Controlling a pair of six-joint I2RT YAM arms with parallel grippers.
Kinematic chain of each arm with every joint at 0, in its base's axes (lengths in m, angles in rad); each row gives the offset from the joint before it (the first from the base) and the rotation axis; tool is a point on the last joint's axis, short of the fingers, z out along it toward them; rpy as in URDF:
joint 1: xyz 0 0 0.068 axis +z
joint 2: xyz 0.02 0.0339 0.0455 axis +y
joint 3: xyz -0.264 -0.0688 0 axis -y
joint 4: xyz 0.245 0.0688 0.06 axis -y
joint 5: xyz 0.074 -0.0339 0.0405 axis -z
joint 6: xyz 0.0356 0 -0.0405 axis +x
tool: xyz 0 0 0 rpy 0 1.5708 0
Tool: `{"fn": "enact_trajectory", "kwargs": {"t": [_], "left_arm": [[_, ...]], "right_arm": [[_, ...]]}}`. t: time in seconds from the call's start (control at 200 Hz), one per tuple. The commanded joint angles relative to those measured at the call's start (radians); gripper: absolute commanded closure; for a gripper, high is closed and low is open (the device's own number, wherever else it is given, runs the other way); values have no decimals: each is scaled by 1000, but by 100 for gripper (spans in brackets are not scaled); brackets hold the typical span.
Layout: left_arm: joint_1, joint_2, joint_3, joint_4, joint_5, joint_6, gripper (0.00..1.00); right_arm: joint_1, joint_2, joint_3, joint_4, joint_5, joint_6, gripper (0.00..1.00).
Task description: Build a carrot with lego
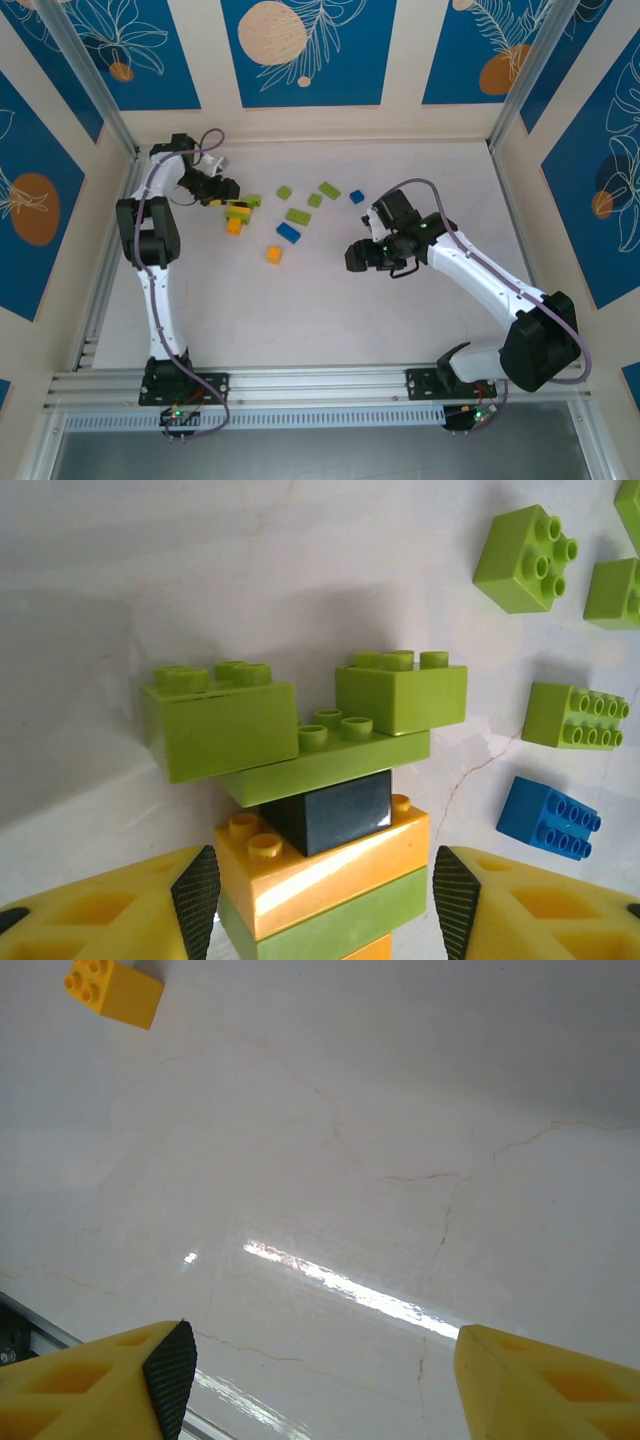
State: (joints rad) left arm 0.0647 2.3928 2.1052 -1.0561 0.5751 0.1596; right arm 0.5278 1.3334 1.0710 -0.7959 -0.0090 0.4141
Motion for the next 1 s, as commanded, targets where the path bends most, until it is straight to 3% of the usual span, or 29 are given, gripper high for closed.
{"fn": "enact_trajectory", "kwargs": {"t": [0.0,0.215,0.405,0.565,0.795,0.9,0.995], "left_arm": [[33,-52,-37,-16,-12,-9,39],[36,-311,-229,130,-32,-74,39],[36,-660,-559,396,-25,-209,33],[31,-937,-852,603,6,-317,1],[24,-1209,-1136,808,-63,-486,1],[23,-1271,-1176,807,-159,-493,0],[22,-1287,-1190,815,-173,-491,0]], "right_arm": [[-2,22,27,-6,-50,-4,30],[47,149,136,-15,-30,-19,29],[131,347,324,-11,-32,-202,30],[201,469,440,21,-12,-450,26],[229,679,666,-42,-41,-548,24],[255,778,771,-80,-21,-572,24],[269,862,867,-117,0,-588,24]]}}
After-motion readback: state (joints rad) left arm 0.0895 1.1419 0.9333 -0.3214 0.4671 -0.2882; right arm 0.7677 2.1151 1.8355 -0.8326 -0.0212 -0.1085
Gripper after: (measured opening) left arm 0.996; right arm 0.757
